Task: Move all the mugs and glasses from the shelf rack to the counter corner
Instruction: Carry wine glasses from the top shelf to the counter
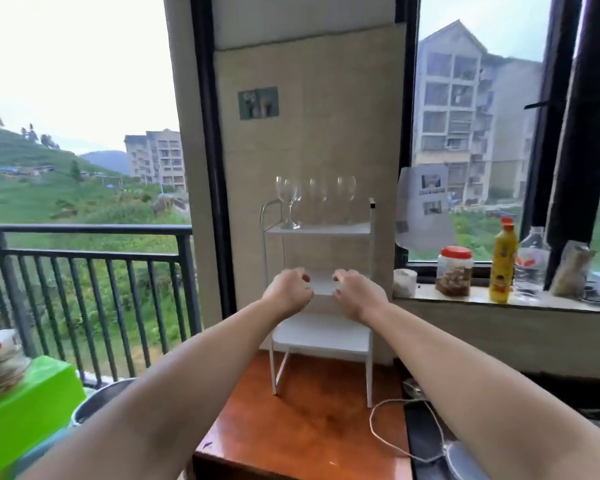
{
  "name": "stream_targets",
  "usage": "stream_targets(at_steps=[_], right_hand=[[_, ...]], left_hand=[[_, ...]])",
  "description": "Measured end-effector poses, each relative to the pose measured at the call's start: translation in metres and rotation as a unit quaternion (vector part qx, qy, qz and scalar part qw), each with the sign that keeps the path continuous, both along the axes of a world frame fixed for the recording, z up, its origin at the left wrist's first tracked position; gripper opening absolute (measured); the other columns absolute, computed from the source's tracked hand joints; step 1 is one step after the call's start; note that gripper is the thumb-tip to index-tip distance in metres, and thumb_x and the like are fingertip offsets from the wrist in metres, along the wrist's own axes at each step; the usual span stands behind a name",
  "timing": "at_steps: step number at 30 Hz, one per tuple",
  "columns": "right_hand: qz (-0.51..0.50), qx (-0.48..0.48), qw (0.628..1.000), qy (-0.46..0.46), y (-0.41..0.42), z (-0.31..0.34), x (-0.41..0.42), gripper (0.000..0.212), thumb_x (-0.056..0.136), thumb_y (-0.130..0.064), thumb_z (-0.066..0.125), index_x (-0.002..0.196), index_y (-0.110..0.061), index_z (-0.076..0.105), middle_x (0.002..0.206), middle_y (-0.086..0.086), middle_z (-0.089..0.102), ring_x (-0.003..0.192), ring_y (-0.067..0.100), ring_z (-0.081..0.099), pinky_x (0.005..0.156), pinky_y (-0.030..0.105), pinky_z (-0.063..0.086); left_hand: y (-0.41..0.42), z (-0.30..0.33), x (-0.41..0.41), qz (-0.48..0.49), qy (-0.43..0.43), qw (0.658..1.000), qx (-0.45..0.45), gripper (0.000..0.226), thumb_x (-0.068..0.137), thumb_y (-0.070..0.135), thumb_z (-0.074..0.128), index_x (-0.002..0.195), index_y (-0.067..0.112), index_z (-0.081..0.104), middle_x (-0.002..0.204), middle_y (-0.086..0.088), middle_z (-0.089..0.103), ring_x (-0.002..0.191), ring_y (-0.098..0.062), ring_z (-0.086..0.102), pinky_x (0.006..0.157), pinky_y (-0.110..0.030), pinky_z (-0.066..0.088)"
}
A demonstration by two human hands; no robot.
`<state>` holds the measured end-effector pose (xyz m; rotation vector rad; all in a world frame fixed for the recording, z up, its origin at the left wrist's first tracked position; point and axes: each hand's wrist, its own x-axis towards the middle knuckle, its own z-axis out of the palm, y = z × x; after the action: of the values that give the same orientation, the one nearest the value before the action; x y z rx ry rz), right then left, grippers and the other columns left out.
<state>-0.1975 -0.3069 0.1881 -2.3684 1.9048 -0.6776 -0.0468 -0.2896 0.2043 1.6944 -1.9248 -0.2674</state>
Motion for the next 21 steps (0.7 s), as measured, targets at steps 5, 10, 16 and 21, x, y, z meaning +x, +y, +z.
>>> stream_targets(at_steps=[5,10,16,21], right_hand=[[-0.02,-0.034,0.999,-0.025,-0.063,0.044,0.019,0.034,0.095,-0.021,0.039,0.124,-0.009,0.051,0.127,0.015,0.054,0.111,0.035,0.056,0.094,0.042,0.048],[-0.044,-0.078,0.991,-0.102,-0.132,0.075,0.023,0.036,0.097,-0.016,0.042,0.129,0.001,0.047,0.131,0.02,0.049,0.116,0.033,0.052,0.098,0.037,0.04],[-0.108,-0.039,0.934,-0.337,-0.231,0.1,0.007,0.042,0.093,-0.012,0.042,0.132,0.006,0.044,0.137,0.024,0.046,0.112,0.038,0.059,0.076,0.034,0.051],[-0.103,0.039,0.848,-0.518,-0.296,0.104,-0.004,0.041,0.09,0.0,0.045,0.131,0.0,0.051,0.119,0.02,0.061,0.07,0.035,0.066,0.058,0.039,0.061]], left_hand=[[-0.08,0.033,0.018,-0.009,0.077,0.996,-0.034,0.024,0.085,0.015,0.05,0.102,0.004,0.064,0.101,-0.014,0.068,0.096,-0.031,0.061,0.079,-0.03,0.047],[-0.158,0.058,0.026,0.02,0.216,0.975,-0.042,0.021,0.085,0.006,0.049,0.078,-0.009,0.062,0.08,-0.027,0.063,0.084,-0.043,0.06,0.07,-0.029,0.048],[-0.244,0.078,0.027,0.029,0.449,0.893,-0.004,0.026,0.086,0.0,0.054,0.062,0.005,0.048,0.066,-0.011,0.055,0.056,-0.022,0.056,0.079,-0.04,0.056],[-0.285,0.08,0.023,0.018,0.522,0.852,0.034,0.011,0.088,-0.004,0.048,0.079,0.001,0.049,0.07,-0.012,0.056,0.045,-0.019,0.062,0.051,-0.028,0.057]])
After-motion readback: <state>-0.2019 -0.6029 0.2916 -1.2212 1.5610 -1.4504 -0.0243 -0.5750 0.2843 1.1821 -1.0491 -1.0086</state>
